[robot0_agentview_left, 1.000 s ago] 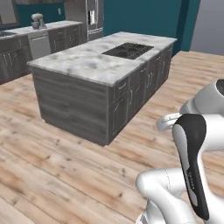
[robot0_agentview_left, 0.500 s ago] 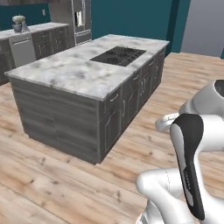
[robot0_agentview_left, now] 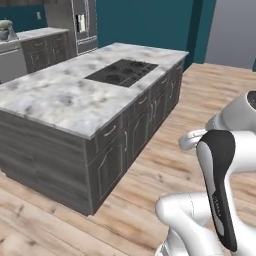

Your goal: Navigate to the stove.

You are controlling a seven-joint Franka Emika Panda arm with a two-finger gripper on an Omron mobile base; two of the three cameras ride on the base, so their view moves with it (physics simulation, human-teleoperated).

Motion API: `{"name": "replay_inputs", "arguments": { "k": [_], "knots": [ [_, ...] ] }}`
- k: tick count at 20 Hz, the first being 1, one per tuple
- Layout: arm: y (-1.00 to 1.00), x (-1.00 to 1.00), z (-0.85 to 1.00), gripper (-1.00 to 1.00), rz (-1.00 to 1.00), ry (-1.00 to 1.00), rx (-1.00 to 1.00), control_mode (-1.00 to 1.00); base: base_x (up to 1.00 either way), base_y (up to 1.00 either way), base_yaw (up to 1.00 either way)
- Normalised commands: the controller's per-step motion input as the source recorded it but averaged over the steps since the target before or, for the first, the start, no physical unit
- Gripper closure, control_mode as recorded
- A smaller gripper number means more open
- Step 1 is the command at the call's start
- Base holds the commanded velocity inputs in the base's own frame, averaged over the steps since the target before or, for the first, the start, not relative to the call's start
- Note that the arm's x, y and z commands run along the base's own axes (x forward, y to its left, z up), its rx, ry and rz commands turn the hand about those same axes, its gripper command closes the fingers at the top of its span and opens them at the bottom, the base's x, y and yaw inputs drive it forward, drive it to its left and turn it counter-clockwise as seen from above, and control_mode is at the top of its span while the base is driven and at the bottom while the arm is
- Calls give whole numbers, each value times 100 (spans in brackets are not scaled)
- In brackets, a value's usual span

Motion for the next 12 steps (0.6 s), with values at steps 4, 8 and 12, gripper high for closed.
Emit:
{"name": "replay_inputs", "arguments": {
  "k": [4, 8, 12],
  "knots": [
    [0, 0, 0, -100, 0, 0, 0, 100, 100, -100, 8],
    [0, 0, 0, -100, 0, 0, 0, 100, 100, -93, 17],
    [0, 0, 0, -100, 0, 0, 0, 100, 100, -78, 31]
  ]
}}
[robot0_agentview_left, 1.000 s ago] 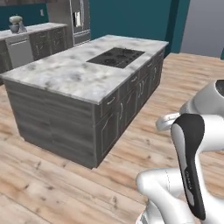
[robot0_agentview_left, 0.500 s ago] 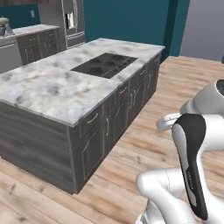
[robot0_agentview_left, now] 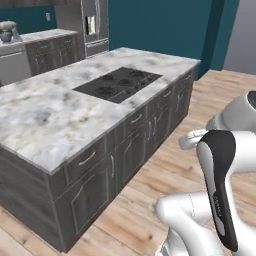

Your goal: Navigate to the stove.

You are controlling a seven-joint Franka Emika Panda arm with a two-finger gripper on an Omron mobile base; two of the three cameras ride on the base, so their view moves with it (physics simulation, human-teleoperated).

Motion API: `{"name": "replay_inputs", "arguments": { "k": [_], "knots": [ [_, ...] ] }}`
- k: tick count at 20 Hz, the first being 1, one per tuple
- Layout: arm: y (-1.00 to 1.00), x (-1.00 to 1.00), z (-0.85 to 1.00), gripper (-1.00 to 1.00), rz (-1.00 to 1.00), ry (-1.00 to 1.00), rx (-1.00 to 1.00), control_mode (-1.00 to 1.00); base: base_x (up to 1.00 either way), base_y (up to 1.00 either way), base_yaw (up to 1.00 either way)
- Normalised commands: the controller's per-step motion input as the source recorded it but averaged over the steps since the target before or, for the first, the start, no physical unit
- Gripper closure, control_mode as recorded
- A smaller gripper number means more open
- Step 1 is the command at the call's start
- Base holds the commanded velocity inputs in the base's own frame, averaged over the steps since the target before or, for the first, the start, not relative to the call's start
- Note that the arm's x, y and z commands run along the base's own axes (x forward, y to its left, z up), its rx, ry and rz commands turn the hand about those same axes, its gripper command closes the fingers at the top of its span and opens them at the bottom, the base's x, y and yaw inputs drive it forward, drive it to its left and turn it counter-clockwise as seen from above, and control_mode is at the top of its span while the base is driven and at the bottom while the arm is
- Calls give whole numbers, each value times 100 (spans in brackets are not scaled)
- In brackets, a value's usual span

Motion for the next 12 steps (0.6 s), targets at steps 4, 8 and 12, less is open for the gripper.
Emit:
{"name": "replay_inputs", "arguments": {
  "k": [4, 8, 12],
  "knots": [
    [0, 0, 0, -100, 0, 0, 0, 100, 100, -91, 42],
    [0, 0, 0, -100, 0, 0, 0, 100, 100, -87, 45],
    [0, 0, 0, -100, 0, 0, 0, 100, 100, -94, 45]
  ]
}}
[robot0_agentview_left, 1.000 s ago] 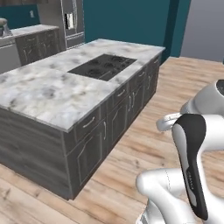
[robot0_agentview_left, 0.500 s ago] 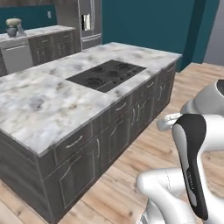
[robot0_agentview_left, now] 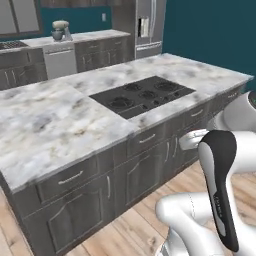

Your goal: Navigate to the stove.

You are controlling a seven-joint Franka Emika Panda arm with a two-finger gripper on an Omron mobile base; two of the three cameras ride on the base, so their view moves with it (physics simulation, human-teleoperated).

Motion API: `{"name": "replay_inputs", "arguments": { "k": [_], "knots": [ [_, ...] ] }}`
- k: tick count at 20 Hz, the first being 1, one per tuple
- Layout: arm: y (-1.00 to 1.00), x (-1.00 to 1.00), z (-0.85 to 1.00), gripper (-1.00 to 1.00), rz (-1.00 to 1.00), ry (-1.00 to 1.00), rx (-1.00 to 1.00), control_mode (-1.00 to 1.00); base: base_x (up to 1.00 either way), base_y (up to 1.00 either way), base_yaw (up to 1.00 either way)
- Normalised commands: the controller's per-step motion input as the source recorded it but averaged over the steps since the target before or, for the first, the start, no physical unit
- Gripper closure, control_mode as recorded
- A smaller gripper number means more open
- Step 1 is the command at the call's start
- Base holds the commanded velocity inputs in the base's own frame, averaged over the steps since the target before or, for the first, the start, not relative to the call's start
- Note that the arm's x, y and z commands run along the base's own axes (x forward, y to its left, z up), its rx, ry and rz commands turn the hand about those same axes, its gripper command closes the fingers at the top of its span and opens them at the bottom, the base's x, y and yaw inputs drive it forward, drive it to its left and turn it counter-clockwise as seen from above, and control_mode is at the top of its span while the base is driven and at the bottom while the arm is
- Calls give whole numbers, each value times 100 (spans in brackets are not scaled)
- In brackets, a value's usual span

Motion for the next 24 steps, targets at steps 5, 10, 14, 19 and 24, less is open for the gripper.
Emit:
{"name": "replay_inputs", "arguments": {
  "k": [5, 10, 14, 19, 24],
  "knots": [
    [0, 0, 0, -100, 0, 0, 0, 100, 100, -100, 44],
    [0, 0, 0, -100, 0, 0, 0, 100, 100, -100, 42],
    [0, 0, 0, -100, 0, 0, 0, 100, 100, -100, 36],
    [0, 0, 0, -100, 0, 0, 0, 100, 98, -100, 29],
    [0, 0, 0, -100, 0, 0, 0, 100, 86, -100, 25]
  ]
}}
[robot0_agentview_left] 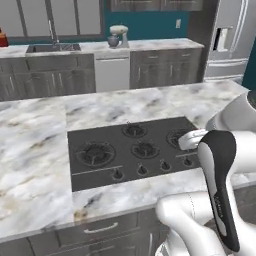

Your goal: Navigate to the stove.

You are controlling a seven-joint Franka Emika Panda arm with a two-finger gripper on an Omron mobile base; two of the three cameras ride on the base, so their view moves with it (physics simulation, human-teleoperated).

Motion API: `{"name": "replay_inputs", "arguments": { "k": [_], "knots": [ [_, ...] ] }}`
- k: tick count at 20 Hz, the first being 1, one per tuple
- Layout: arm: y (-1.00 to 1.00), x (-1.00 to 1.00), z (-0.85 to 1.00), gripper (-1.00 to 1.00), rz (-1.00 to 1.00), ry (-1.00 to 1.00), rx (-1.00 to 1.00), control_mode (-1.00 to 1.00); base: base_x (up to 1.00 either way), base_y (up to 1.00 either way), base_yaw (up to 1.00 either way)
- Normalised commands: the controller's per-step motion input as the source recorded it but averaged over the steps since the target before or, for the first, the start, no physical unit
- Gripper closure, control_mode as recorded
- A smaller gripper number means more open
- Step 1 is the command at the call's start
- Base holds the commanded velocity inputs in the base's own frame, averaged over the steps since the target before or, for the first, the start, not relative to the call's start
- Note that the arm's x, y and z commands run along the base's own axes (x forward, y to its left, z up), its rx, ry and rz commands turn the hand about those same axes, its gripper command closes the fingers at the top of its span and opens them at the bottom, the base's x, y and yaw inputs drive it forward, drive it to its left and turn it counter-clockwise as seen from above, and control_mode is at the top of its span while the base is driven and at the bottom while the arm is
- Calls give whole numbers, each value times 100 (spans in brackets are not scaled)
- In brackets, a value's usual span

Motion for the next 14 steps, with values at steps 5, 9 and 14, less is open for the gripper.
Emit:
{"name": "replay_inputs", "arguments": {
  "k": [5, 9, 14],
  "knots": [
    [0, 0, 0, -100, 0, 0, 0, 100, 99, -41, 37],
    [0, 0, 0, -100, 0, 0, 0, 100, 100, -22, 47],
    [0, 0, 0, -100, 0, 0, 0, 100, 100, -43, 47]
  ]
}}
